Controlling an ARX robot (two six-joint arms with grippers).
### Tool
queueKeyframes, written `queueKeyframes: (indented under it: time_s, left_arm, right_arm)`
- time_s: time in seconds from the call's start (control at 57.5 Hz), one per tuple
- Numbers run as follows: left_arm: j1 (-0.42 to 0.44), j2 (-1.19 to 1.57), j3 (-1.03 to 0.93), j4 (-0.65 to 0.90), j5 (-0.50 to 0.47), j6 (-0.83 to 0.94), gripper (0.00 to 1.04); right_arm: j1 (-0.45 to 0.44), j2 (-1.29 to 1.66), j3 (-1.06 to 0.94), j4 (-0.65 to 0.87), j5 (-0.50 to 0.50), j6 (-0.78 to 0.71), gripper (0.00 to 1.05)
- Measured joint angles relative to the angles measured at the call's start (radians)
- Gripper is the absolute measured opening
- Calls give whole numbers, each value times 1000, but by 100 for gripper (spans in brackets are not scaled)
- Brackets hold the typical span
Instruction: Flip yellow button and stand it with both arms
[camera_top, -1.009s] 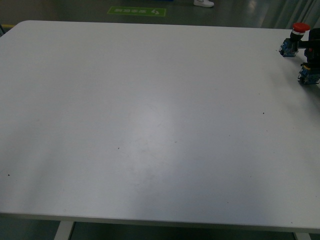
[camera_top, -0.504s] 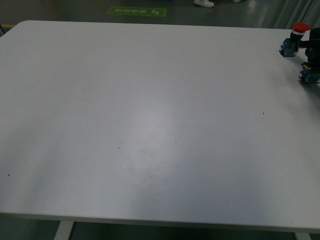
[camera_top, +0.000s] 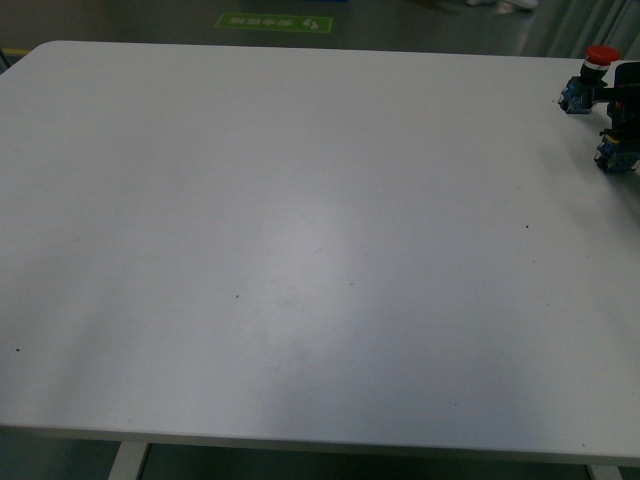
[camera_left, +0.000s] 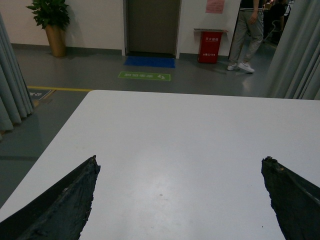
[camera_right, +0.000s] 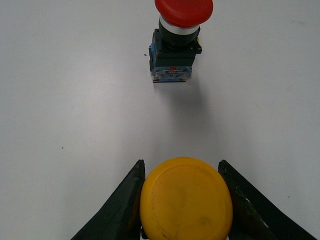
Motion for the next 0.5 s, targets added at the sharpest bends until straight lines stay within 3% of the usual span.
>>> queueKeyframes:
  time_s: [0.157,0.504]
  left_arm:
    - [0,0,0,0,0,0,98]
    - [0,0,0,0,0,0,98]
  right_arm:
    - [0,0,0,-10,-7,0,37]
    - [-2,-4,1,-26,-34,2,87]
